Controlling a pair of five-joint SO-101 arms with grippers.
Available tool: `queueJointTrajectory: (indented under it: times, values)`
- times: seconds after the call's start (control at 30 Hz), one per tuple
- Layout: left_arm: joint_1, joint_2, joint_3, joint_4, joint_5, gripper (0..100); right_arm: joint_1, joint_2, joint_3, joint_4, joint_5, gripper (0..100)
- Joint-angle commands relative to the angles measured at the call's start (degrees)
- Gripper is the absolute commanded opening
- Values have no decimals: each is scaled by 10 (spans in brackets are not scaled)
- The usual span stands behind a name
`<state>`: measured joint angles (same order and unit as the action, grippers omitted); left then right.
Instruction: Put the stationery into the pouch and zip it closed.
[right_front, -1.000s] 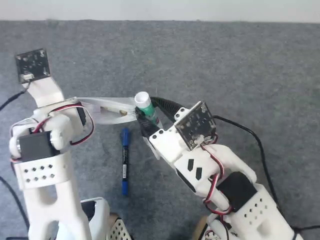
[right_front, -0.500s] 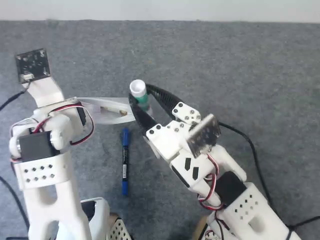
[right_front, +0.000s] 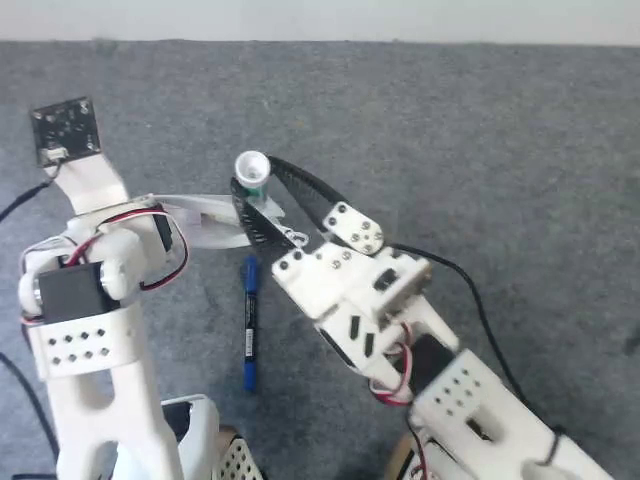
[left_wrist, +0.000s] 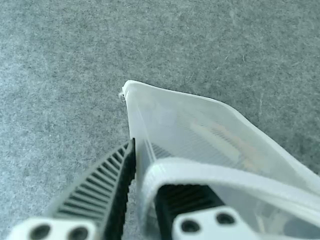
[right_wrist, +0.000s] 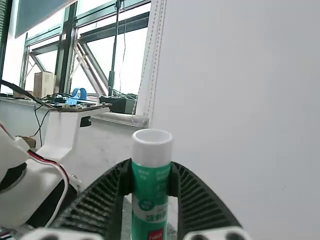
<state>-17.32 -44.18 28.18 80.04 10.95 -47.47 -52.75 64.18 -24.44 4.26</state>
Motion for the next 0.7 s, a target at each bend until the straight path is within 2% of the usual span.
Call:
queueJointTrajectory:
  times: [0.0, 0.3, 0.5, 0.67]
  values:
    - [1, -25, -8, -25, -5, 10, -7, 94, -9, -125, -2, 7]
    - [3, -25, -7, -25, -5, 10, -3, 284, -16, -292, -1, 7]
    - [1, -24, -7, -25, -5, 10, -6, 335, -25, -306, -1, 7]
    - [1, -24, -7, -25, -5, 10, -6, 276, -3, -306, -1, 7]
